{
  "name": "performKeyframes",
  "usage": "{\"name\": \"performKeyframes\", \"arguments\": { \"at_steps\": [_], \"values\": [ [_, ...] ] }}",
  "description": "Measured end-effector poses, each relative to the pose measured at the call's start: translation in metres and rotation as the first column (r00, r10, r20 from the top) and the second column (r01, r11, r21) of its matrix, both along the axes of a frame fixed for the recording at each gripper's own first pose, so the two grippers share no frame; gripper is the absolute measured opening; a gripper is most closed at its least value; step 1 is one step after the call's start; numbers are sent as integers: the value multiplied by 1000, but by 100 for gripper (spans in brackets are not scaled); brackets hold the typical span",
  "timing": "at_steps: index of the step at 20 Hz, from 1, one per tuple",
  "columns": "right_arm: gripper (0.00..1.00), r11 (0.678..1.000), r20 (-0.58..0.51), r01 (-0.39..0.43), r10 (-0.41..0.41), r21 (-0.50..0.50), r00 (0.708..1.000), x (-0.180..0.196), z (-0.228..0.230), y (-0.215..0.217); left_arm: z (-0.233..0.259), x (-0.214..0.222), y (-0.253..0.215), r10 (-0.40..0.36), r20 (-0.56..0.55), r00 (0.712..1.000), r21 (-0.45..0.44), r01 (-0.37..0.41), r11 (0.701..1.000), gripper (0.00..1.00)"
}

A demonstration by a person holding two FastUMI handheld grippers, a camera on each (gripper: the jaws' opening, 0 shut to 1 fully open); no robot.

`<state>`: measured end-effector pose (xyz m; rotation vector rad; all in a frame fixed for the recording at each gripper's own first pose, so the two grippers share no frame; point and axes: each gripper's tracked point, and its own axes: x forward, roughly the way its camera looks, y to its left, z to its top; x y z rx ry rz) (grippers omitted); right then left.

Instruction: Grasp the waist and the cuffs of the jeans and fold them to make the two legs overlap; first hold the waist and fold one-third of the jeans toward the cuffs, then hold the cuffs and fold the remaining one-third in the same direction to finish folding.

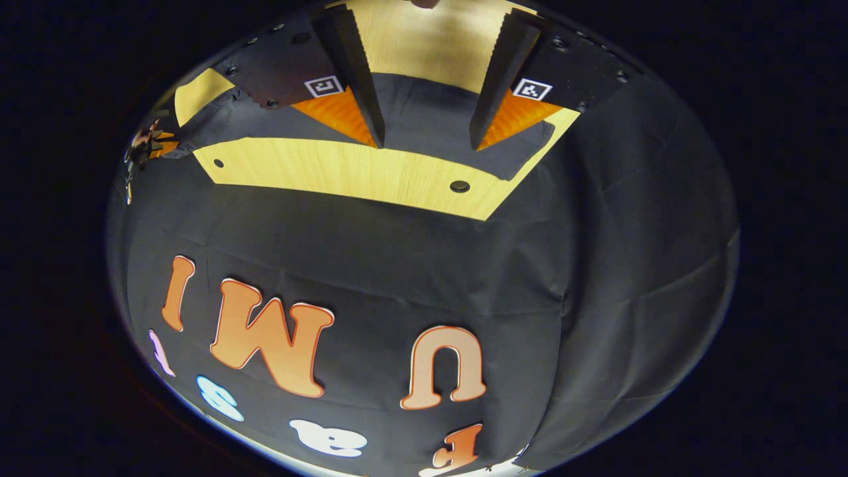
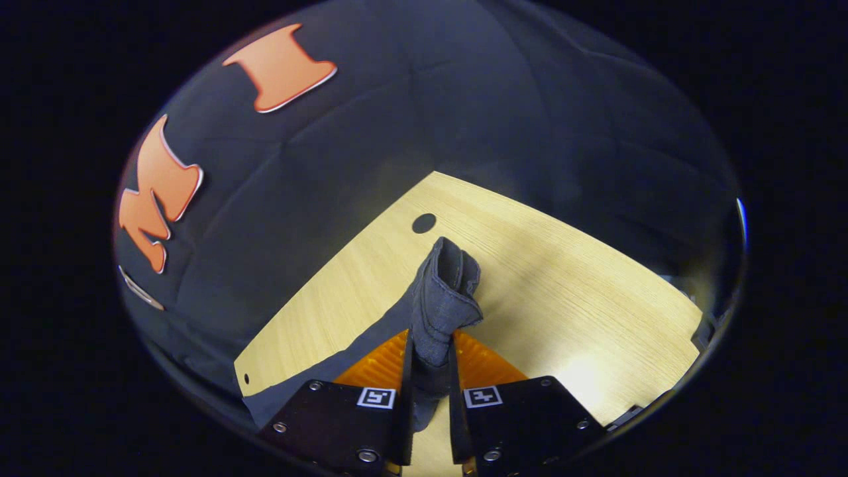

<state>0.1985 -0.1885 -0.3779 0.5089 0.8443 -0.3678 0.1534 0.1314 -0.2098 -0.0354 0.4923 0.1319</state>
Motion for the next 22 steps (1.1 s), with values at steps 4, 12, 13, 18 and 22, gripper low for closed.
{"name": "performKeyframes", "arguments": {
  "at_steps": [4,12,13,18,22],
  "values": [
    [23,998,49,-53,55,-36,997,6,20,36,-5,0,8,-37,0,999,-1,37,999,82],
    [24,976,105,-194,204,-102,973,9,55,116,-14,-5,42,-17,-2,1000,-57,17,998,78],
    [24,970,99,-212,224,-115,970,9,55,126,-15,-5,46,-13,-6,1000,-64,13,998,78],
    [24,935,72,-309,325,-175,943,5,51,176,-25,-10,63,6,-25,1000,-91,-8,996,78],
    [23,889,47,-399,419,-225,907,-1,44,216,-35,-16,76,22,-46,999,-105,-27,994,78]
  ]
}}
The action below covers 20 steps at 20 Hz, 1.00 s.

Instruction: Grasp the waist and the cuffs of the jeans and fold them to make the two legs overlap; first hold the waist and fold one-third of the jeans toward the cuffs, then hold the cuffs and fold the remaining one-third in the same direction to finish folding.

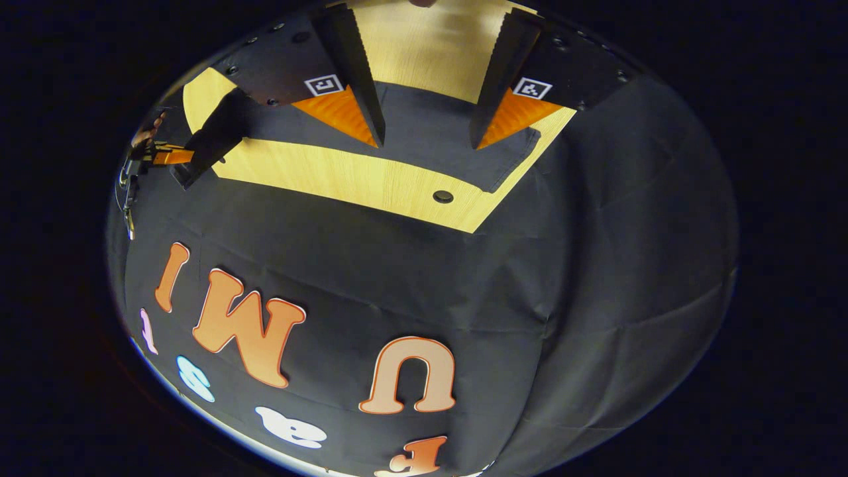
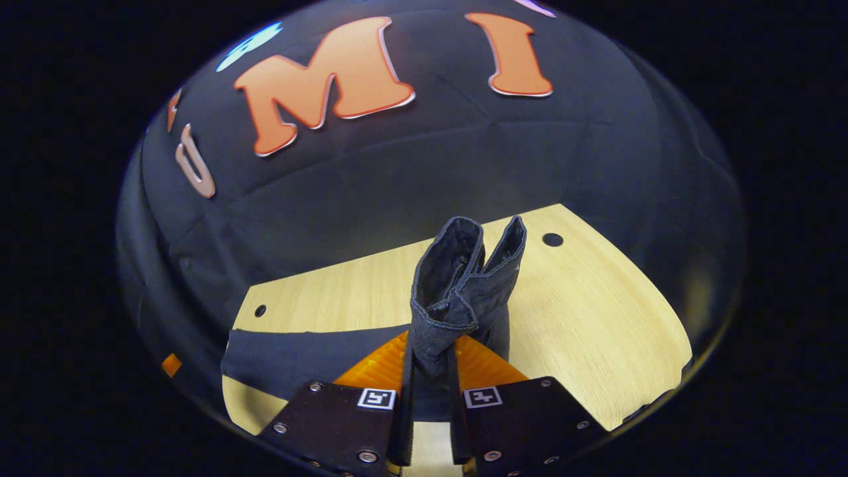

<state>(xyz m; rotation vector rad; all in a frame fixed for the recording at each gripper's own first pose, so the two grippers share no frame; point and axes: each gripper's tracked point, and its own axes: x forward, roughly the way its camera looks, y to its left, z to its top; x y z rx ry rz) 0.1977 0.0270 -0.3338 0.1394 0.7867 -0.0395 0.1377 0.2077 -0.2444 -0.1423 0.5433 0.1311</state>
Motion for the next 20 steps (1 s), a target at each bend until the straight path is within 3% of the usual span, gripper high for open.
{"name": "performKeyframes", "arguments": {
  "at_steps": [5,10,14,17,18,20],
  "values": [
    [23,995,-31,-37,40,88,999,-11,-4,49,-7,-4,20,32,-19,999,-10,-33,999,78],
    [22,996,-100,-77,80,39,992,-17,-36,76,-22,-9,31,41,-54,998,-33,-43,999,78],
    [20,991,-63,-128,131,48,989,-17,-38,96,-27,-12,45,49,-63,997,-34,-51,998,77],
    [18,992,-59,-121,123,36,991,-20,-40,94,-40,-9,56,63,-111,992,-53,-69,996,77],
    [18,992,-70,-120,122,34,990,-22,-40,92,-44,-6,59,68,-134,989,-66,-77,995,84],
    [18,993,-83,-118,120,31,989,-29,-39,90,-58,-4,63,77,-193,978,-88,-95,992,82]
  ]
}}
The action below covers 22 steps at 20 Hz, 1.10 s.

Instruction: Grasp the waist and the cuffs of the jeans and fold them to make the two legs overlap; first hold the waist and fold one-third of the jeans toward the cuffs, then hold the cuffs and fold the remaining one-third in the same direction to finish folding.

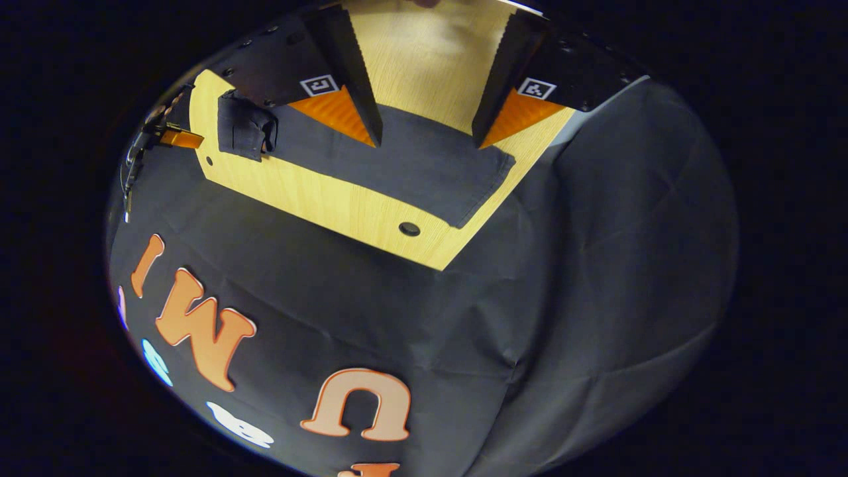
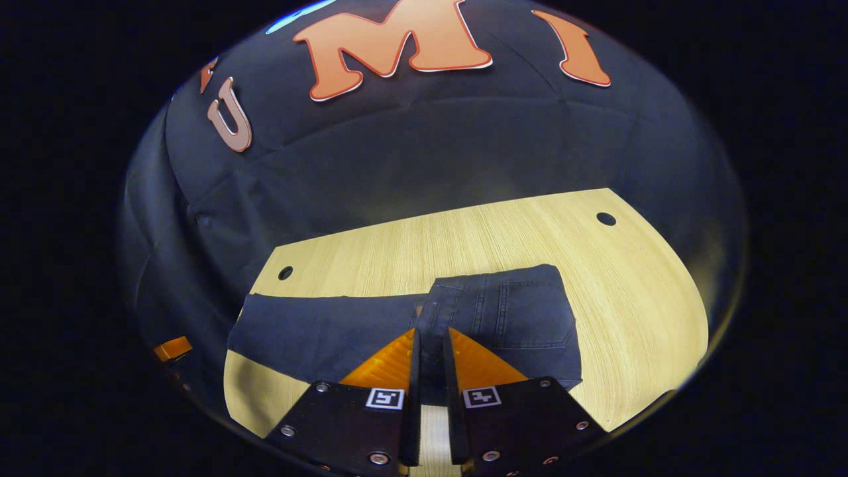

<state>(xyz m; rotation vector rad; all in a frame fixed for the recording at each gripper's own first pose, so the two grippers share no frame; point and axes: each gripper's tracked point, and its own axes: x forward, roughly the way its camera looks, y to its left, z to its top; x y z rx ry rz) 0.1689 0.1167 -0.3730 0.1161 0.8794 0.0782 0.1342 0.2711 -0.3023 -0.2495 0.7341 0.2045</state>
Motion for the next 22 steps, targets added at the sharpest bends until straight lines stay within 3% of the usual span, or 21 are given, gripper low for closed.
{"name": "performKeyframes", "arguments": {
  "at_steps": [3,4,6,8,9,10,13,14,16,18,19,20,22],
  "values": [
    [18,999,21,29,-28,-39,999,-4,7,-14,-23,11,13,6,-104,995,-2,-6,1000,88],
    [18,998,27,41,-39,-43,999,-7,11,-19,-29,15,19,10,-133,991,5,-9,1000,94],
    [45,997,38,65,-63,-47,997,-13,17,-29,-42,25,23,12,-172,985,-18,-15,1000,89],
    [51,993,54,101,-98,-56,994,-19,28,-43,-55,33,30,24,-221,975,-48,-36,998,89],
    [49,991,63,119,-115,-55,991,-22,34,-49,-61,35,35,35,-254,966,-70,-54,996,89],
    [62,989,73,138,-134,-51,988,-26,41,-56,-68,35,39,48,-285,957,-98,-79,992,89],
    [69,979,105,198,-191,-54,976,-36,61,-78,-85,40,49,101,-378,920,-179,-180,967,84],
    [70,975,118,214,-207,-51,971,-41,70,-82,-90,44,50,117,-402,908,-207,-215,955,89],
    [71,968,145,248,-240,-41,960,-51,85,-92,-105,52,53,146,-464,874,-249,-286,925,89],
    [72,956,170,291,-282,-31,944,-65,102,-103,-124,52,61,175,-529,831,-245,-346,905,89],
    [67,946,175,321,-311,-31,934,-71,113,-106,-133,50,65,189,-553,812,-221,-361,906,89],
    [75,938,188,342,-329,-44,926,-77,123,-112,-142,52,70,191,-568,800,-205,-362,909,90],
    [77,924,226,377,-354,-67,907,-86,143,-122,-150,54,73,200,-598,776,-180,-373,910,89]
  ]
}}
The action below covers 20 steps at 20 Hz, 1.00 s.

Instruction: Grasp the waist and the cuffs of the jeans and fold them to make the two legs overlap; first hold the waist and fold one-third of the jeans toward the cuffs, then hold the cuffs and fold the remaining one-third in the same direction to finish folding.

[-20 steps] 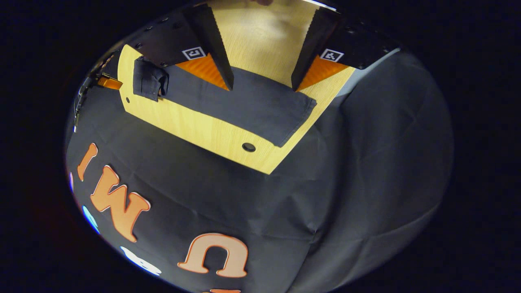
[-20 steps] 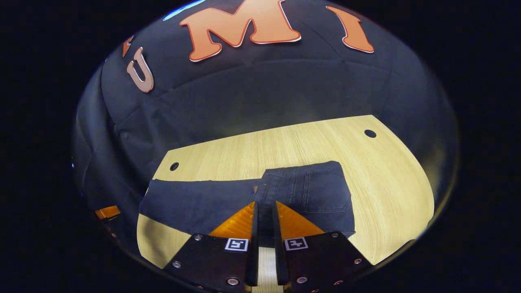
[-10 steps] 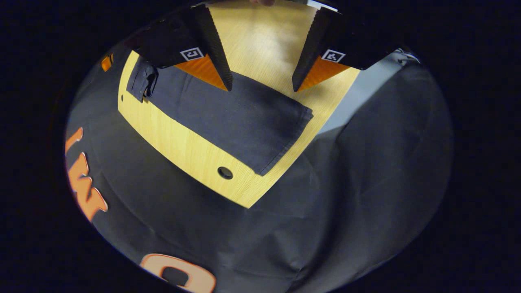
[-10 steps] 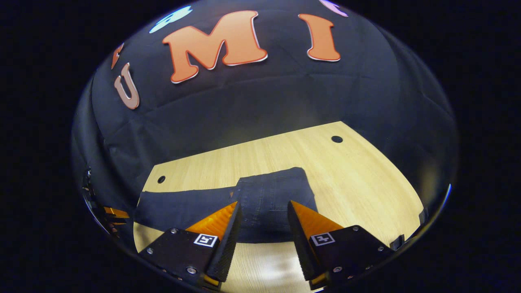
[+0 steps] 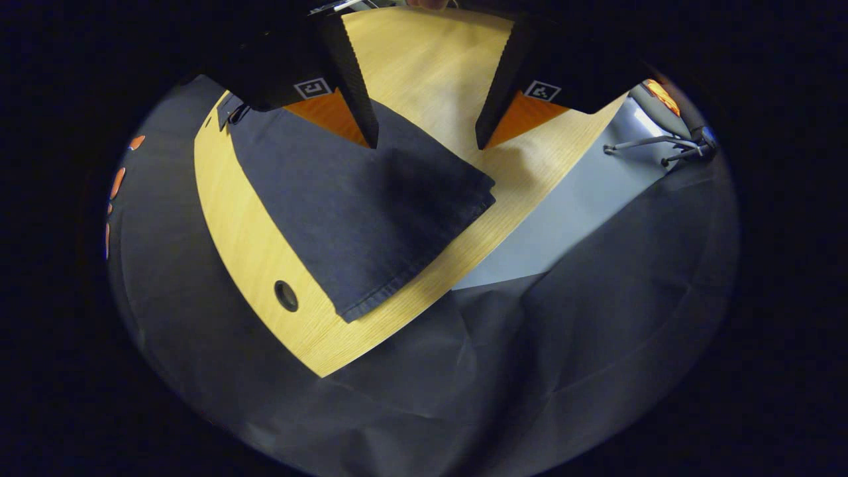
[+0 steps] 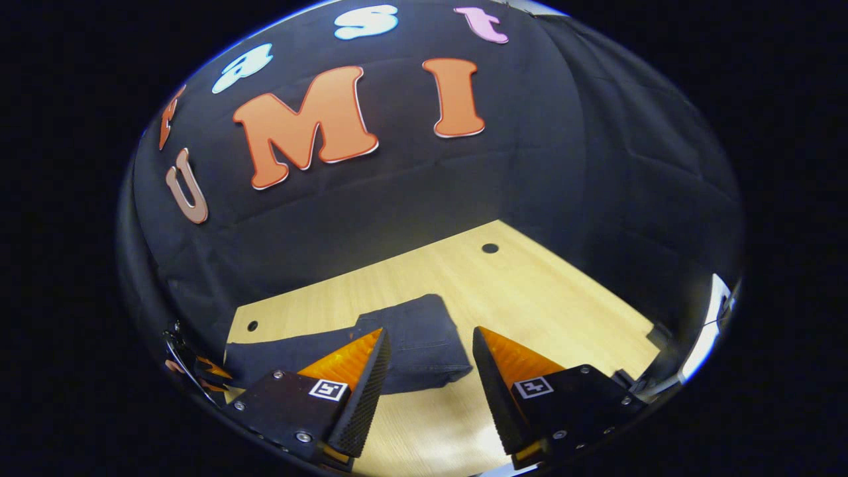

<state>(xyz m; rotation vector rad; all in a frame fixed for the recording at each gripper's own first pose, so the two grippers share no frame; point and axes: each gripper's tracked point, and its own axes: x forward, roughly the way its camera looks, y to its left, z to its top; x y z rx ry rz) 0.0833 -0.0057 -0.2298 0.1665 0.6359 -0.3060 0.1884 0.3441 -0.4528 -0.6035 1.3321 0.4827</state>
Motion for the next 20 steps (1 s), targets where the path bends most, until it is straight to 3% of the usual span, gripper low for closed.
{"name": "performKeyframes", "arguments": {
  "at_steps": [4,8,11,12,13,16,20],
  "values": [
    [87,998,52,59,-58,-17,997,-12,29,-9,-14,4,7,32,-65,997,45,-29,999,89],
    [98,998,71,47,-43,-49,997,-18,45,-2,-26,12,5,94,-103,990,59,-88,994,89],
    [98,998,106,46,-49,31,993,-18,54,12,-28,11,5,100,-124,987,96,-88,991,87],
    [91,996,120,40,-50,84,991,-15,54,21,-27,12,3,91,-131,987,114,-76,991,89],
    [98,992,127,38,-53,122,990,-14,49,25,-29,11,2,57,-144,988,127,-38,991,89],
    [97,982,120,30,-54,188,991,-9,38,33,-32,15,-1,-90,-161,983,177,118,977,91],
    [98,976,101,-11,-11,217,995,1,31,44,-31,16,-1,-66,-153,986,184,94,978,90]
  ]
}}
